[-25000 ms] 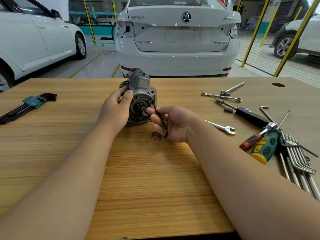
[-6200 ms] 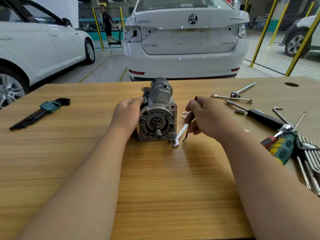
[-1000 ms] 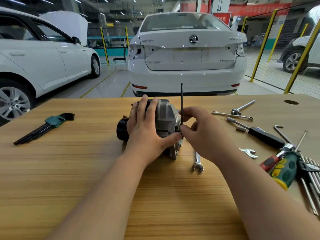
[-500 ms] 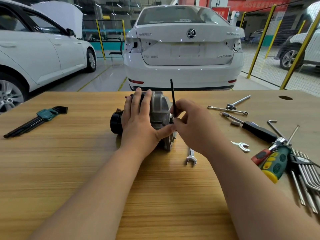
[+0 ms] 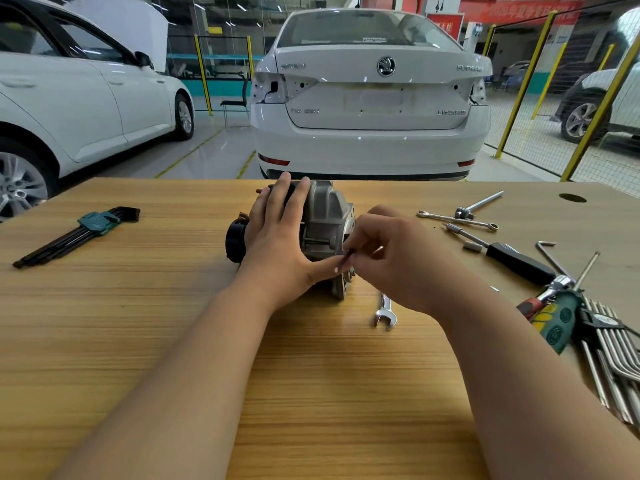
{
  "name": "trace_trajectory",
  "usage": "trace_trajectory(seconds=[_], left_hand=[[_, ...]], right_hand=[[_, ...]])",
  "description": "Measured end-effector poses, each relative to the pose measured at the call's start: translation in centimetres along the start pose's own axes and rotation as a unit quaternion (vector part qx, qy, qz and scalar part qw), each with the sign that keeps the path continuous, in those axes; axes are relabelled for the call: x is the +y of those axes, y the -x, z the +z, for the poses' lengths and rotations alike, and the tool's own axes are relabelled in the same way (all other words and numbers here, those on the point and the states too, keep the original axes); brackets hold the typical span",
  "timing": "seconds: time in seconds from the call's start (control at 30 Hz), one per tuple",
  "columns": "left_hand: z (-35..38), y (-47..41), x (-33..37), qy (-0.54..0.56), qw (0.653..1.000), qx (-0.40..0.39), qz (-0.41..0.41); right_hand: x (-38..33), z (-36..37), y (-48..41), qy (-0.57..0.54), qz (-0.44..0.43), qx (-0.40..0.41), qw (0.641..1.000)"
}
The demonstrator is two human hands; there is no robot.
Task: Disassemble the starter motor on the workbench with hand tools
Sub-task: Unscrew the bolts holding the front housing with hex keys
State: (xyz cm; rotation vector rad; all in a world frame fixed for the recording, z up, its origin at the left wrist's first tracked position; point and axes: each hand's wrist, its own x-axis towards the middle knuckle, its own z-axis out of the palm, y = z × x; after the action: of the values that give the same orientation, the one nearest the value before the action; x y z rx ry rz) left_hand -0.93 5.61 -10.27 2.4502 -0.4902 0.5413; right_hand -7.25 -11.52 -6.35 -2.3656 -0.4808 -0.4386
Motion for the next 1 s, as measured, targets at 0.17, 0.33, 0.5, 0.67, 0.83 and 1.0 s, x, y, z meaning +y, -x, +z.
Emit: trace_trajectory(seconds=[0.17, 0.33, 0.5, 0.67, 0.83, 1.0], left_hand=[[-0.9, -0.1, -1.0, -0.031, 0.999, 0.018, 0.016], [-1.0, -0.4, -2.3, 0.003, 0.998, 0.061, -0.035], [-0.5, -0.5, -2.2, 0.019, 0.997, 0.062, -0.045], [-0.6, -0.5, -2.1, 0.024, 0.997, 0.059, -0.048], [-0.5, -0.5, -2.3, 0.027, 0.997, 0.058, -0.047], [-0.7, -0.5, -2.3, 0.033, 0.997, 0.047, -0.052]], right_hand=[[0.7, 0.0, 0.2, 0.012, 0.03, -0.057, 0.998], [1.0, 0.1, 0.3, -0.007, 0.051, -0.082, 0.995], [1.2, 0.6, 0.1, 0.049, 0.064, -0.09, 0.993], [1.3, 0.5, 0.3, -0.012, 0.078, -0.083, 0.993], [1.8, -0.4, 0.2, -0.171, 0.128, -0.058, 0.975], [1.9, -1.1, 0.0, -0.331, 0.092, 0.033, 0.939]])
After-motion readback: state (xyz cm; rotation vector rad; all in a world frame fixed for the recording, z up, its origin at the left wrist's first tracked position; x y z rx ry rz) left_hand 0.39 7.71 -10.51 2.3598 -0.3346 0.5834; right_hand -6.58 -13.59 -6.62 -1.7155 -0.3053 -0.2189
